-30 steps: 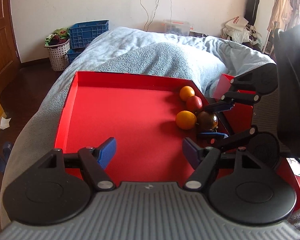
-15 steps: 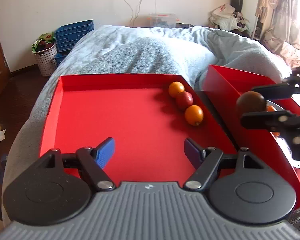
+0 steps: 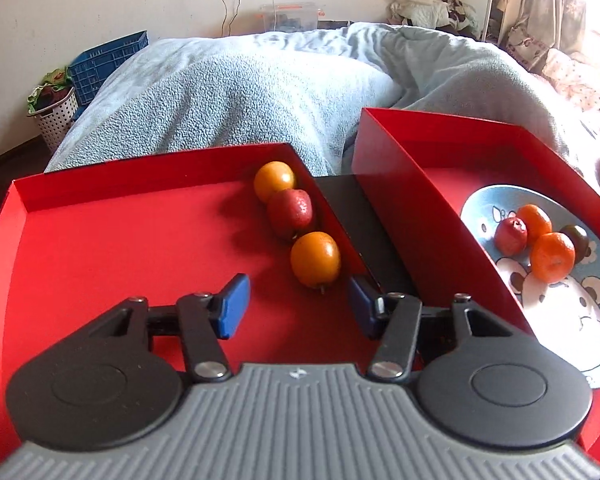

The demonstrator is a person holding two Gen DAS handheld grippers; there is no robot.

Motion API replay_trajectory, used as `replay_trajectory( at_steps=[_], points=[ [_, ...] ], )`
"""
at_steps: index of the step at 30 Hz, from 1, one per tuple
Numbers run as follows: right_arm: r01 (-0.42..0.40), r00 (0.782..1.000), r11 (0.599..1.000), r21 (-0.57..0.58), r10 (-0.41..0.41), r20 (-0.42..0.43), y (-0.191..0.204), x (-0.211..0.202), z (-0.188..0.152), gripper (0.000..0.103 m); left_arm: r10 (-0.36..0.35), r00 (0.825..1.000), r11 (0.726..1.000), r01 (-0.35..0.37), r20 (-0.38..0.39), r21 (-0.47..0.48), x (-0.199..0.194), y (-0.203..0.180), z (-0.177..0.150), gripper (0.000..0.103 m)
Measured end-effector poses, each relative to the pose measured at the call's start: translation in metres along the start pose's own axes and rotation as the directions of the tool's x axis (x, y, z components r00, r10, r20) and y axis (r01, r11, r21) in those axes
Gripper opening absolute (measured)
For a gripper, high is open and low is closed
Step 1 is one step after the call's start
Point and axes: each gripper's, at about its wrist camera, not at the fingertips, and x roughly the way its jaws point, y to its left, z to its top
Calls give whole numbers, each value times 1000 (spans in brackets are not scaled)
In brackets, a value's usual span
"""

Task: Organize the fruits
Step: 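Grasp an orange with the left tool while the right tool holds the dark tomato, then carry the orange onto the tiger plate and open the left tool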

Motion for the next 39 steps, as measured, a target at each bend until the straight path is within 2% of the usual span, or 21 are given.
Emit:
replay_trajectory(
  at_steps=[4,5,7,9,11,13,15,17,19,28,39],
  points=[
    [0,1000,1000,20,0,11,-5,-5,-5,42,7,999,1000,-7,42,5,9,-1,1,56],
    [0,1000,1000,27,0,13,-6,-6,-6,42,-7,999,1000,8,54,-13,11,0,2,54],
    [3,1000,999,45,-4,16,-7,-10,-9,42,-22,997,999,24,74,-30,13,2,1,37],
    [3,1000,999,50,-4,17,-8,-12,-11,42,-10,996,1000,12,84,-29,13,-1,-1,34],
    [1,1000,999,51,-2,17,-8,-11,-11,42,-8,996,999,12,90,-36,13,-3,-2,34],
    [4,1000,998,55,-5,19,-9,-9,-11,42,-3,996,999,6,91,-35,16,-6,1,42],
    [5,1000,998,61,-7,23,-9,-10,-11,42,3,995,1000,0,104,-30,19,-6,2,43],
    [10,1000,998,66,-12,27,-9,-12,-12,42,0,993,1000,3,118,-25,24,-7,2,42],
    [16,999,997,71,-18,27,-9,-13,-14,42,-23,993,999,27,118,-29,24,-7,3,33],
    [24,999,994,104,-27,28,-9,-14,-22,42,5,993,999,0,119,-43,10,-2,-2,33],
    [33,998,992,124,-39,45,-9,-32,-31,42,26,988,999,-22,154,-29,-34,-2,-4,33]
  ],
)
